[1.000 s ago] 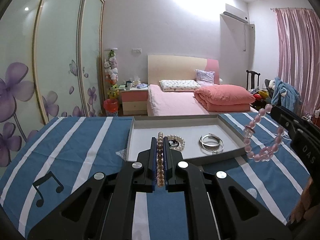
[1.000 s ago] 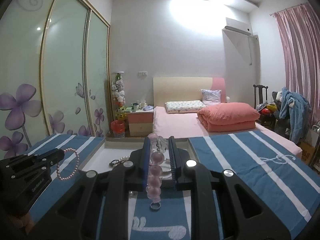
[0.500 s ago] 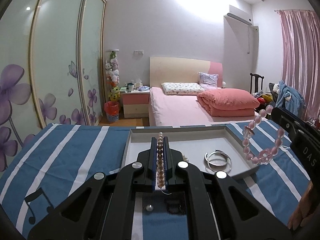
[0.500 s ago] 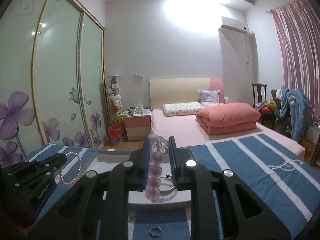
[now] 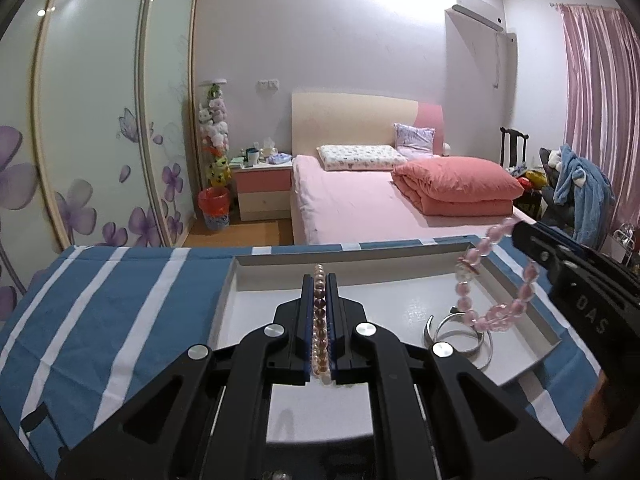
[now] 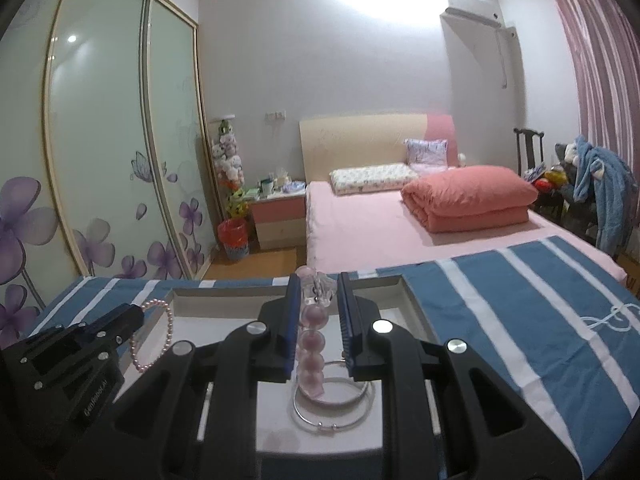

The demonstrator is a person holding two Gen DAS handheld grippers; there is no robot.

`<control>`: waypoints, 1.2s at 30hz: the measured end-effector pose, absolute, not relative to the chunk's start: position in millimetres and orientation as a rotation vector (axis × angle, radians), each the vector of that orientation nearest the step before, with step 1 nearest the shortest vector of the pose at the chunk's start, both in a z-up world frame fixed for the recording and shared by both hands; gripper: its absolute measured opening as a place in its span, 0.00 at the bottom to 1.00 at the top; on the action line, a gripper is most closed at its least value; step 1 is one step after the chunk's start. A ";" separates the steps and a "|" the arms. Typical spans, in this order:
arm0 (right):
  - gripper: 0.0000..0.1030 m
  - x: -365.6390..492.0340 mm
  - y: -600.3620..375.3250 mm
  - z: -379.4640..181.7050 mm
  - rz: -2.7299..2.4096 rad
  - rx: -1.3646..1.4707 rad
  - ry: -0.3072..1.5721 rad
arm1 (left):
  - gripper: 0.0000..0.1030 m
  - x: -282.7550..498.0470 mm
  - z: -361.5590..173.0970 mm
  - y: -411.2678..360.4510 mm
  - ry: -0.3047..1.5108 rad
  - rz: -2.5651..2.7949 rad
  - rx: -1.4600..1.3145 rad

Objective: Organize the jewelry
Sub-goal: 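Carry both pink bracelets over the grey tray with both tools, then lower and release both pink bracelets inside the tray with both tools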

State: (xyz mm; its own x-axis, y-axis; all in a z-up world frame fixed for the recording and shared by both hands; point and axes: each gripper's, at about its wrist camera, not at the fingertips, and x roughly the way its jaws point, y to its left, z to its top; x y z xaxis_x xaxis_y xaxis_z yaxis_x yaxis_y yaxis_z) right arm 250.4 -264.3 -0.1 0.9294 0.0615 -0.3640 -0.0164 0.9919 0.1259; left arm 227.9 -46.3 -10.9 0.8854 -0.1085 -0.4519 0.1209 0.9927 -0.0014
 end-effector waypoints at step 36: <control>0.31 186.4 -278.7 -41.0 0.121 0.090 0.643 | 0.30 160.4 -13.8 36.4 0.572 -0.020 -0.072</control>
State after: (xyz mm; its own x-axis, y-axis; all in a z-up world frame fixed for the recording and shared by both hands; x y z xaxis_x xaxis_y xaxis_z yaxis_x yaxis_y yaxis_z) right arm 186.4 -278.7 -41.0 0.7935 0.1400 -0.5923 -0.0843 0.9891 0.1209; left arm 160.4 36.4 -13.8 0.8409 -0.0394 -0.5397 -0.0007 0.9973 -0.0739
